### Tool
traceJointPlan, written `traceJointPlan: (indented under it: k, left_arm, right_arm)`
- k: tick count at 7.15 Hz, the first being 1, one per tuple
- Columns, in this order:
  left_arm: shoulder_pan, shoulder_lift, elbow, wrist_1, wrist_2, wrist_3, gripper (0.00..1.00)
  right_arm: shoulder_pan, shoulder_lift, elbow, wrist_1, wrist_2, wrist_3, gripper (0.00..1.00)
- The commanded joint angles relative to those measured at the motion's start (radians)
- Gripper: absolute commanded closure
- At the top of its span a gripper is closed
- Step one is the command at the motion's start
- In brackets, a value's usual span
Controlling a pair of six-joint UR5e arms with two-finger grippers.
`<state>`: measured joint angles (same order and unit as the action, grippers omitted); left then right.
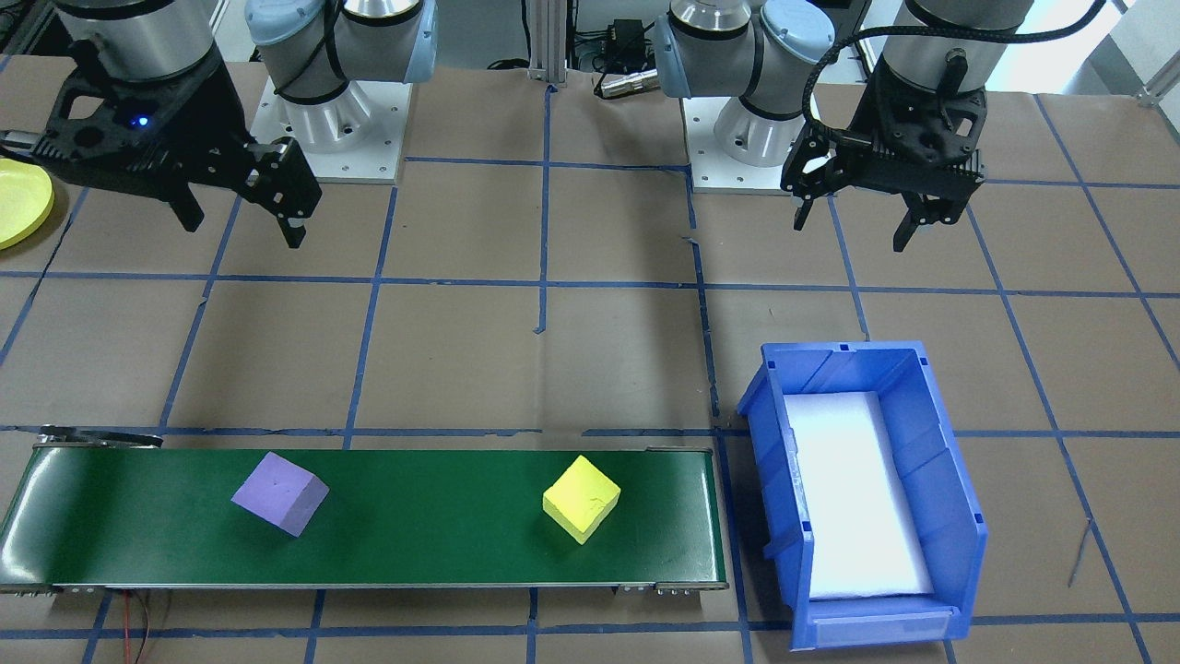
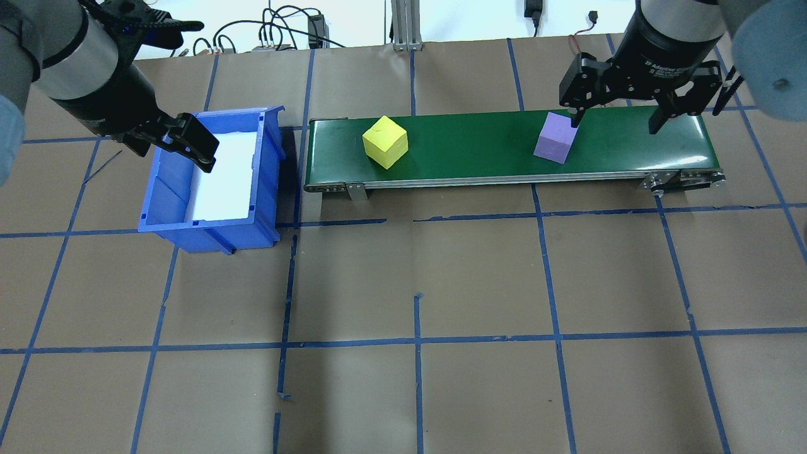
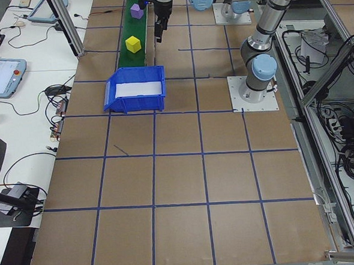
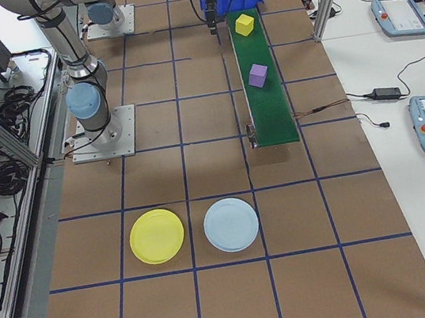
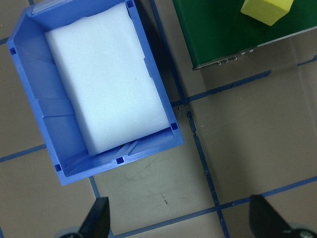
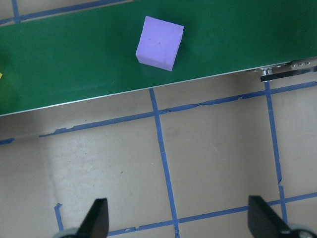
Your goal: Move block left to right into plate
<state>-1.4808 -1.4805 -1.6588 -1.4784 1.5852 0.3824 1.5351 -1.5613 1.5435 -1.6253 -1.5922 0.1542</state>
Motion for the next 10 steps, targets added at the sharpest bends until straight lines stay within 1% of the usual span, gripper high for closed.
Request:
traceJointPlan:
  k: [1,3,4,5,6,7,8,9,10]
  left_arm:
    - [0.010,0.002,-0.004,-0.002,0.004,0.010,0.00]
    - [0.011,0.002,-0.007,-0.003,0.002,0.007,0.00]
    - [0.011,0.002,-0.007,0.000,0.002,0.007,0.00]
    - [0.013,0.002,-0.007,-0.002,0.004,0.007,0.00]
    - [0.014,0.002,-0.007,0.001,0.004,0.007,0.00]
    - [0.014,0.002,-0.007,0.001,0.004,0.007,0.00]
    - [0.014,0.000,-0.007,0.004,0.002,0.009,0.00]
    - [0.014,0.002,-0.007,0.003,0.002,0.009,0.00]
    - [0.014,0.000,-0.007,0.003,0.002,0.007,0.00]
  right_arm:
    - [-0.039,0.158,-0.069,-0.022,-0.005,0.001,0.00]
    - [-0.049,0.286,-0.072,-0.187,-0.006,0.005,0.00]
    - [-0.065,0.332,-0.075,-0.221,-0.005,0.013,0.00]
    - [-0.105,0.378,-0.080,-0.275,0.003,0.015,0.00]
    - [-0.124,0.438,-0.092,-0.316,0.000,0.015,0.00]
    - [-0.131,0.479,-0.101,-0.330,-0.005,0.013,0.00]
    - [-0.160,0.500,-0.102,-0.332,-0.003,0.015,0.02]
    - [-0.176,0.518,-0.095,-0.344,0.015,0.022,0.03]
    - [-0.178,0.529,-0.086,-0.346,0.020,0.034,0.03]
